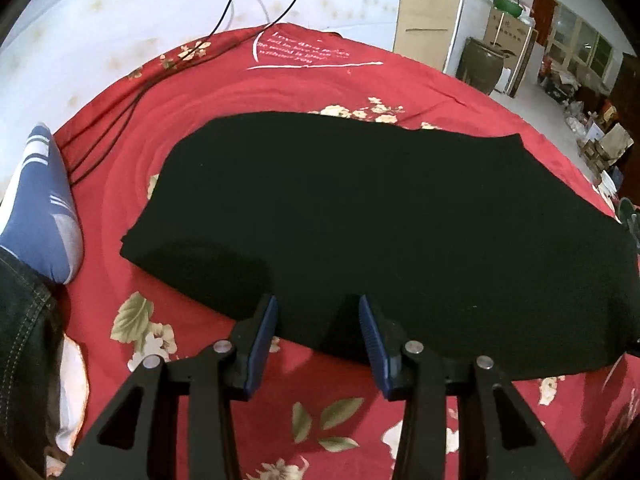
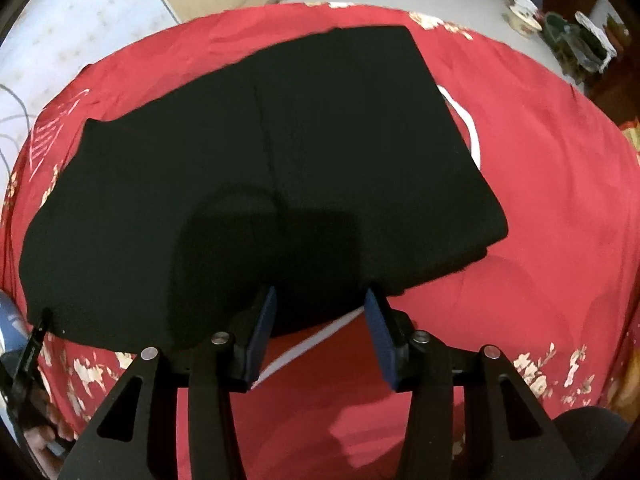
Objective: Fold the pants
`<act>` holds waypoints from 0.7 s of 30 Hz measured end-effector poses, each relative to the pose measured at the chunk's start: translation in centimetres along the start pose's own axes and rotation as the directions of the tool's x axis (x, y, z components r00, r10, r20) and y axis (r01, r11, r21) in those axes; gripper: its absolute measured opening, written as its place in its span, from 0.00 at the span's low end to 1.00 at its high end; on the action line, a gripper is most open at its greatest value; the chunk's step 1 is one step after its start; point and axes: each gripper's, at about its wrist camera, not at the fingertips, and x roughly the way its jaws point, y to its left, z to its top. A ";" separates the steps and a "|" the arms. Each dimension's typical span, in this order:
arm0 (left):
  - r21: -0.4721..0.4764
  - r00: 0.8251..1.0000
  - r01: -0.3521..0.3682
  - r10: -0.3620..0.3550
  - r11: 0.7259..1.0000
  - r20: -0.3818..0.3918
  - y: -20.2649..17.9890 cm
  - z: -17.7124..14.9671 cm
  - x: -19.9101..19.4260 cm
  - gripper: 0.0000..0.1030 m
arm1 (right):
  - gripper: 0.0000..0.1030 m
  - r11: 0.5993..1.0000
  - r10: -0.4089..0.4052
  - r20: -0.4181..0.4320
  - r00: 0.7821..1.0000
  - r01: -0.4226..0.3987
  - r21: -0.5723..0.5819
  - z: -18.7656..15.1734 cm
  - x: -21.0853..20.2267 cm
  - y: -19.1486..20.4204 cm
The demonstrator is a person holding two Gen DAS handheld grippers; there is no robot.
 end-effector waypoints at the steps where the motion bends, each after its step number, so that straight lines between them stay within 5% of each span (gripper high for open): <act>1: 0.002 1.000 0.009 -0.009 1.000 0.008 -0.1 0.1 -0.4 0.44 | 0.46 1.000 0.010 0.009 1.000 -0.010 0.002 -0.1 -0.2 0.1; 21: 0.064 0.996 0.024 -0.030 0.998 0.088 -3.5 -2.9 -8.6 0.44 | 0.45 0.965 0.169 0.184 0.968 -0.124 -0.231 -6.2 -6.6 2.2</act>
